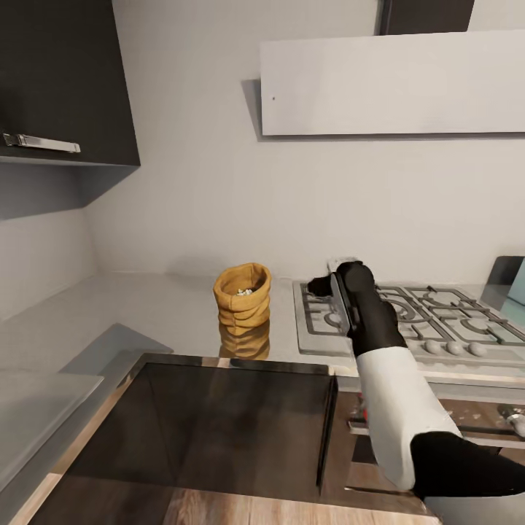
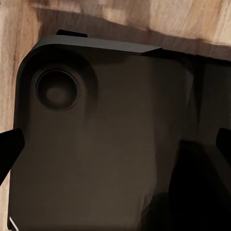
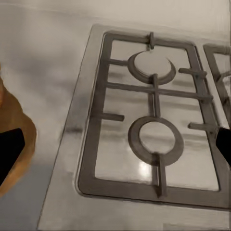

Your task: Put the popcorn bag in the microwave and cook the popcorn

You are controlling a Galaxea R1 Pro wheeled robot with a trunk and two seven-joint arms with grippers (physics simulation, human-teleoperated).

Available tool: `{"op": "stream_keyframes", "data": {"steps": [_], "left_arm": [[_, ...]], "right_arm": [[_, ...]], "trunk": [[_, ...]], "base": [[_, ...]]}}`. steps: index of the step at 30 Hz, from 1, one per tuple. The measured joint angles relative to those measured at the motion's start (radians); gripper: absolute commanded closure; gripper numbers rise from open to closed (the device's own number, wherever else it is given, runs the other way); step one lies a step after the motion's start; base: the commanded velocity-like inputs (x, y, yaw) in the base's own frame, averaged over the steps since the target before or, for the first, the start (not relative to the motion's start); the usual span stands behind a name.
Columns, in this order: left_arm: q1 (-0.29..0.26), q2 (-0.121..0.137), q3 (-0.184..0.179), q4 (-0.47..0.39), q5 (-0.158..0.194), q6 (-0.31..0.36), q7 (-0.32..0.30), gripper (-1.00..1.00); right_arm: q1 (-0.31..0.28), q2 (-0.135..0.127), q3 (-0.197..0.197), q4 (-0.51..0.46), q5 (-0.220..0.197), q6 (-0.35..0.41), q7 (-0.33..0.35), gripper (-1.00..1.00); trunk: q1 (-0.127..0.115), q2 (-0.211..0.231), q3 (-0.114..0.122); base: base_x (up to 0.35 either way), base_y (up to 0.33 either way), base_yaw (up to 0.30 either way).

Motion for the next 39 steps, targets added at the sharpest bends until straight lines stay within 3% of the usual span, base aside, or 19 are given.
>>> {"op": "stream_keyframes", "data": {"steps": [1,3,6,16,19,39], "left_arm": [[0.0,0.0,0.0,0.0,0.0,0.0,0.0,-1.0],[0.0,0.0,0.001,0.0,0.0,0.0,0.0,-1.0],[0.0,0.0,0.001,0.0,0.001,0.0,0.0,-1.0],[0.0,0.0,0.001,0.0,0.002,0.0,0.0,-1.0],[0.0,0.0,0.002,0.0,0.002,0.0,0.0,-1.0],[0.0,0.0,0.003,-0.002,0.005,0.0,0.0,-1.0]], "right_arm": [[-0.021,0.0,-0.042,0.03,0.001,0.0,-0.002,-1.0],[-0.036,0.0,-0.079,0.041,0.002,0.0,-0.004,-1.0],[-0.042,0.0,-0.095,0.026,0.005,0.0,-0.005,-1.0],[-0.043,0.0,-0.1,-0.001,-0.001,0.0,0.003,-1.0],[-0.043,0.0,-0.102,-0.071,-0.002,0.0,0.004,-1.0],[-0.043,0.0,-0.098,-0.112,0.001,0.0,0.0,-1.0]], "trunk": [[0.0,0.0,0.0],[0.0,0.0,0.0],[0.0,0.0,0.0],[0.0,0.0,0.0],[0.0,0.0,0.0],[0.0,0.0,0.0]], "base": [[0.0,0.0,0.0],[0.0,0.0,0.0],[0.0,0.0,0.0],[0.0,0.0,0.0],[0.0,0.0,0.065],[0.0,0.0,0.267]]}}
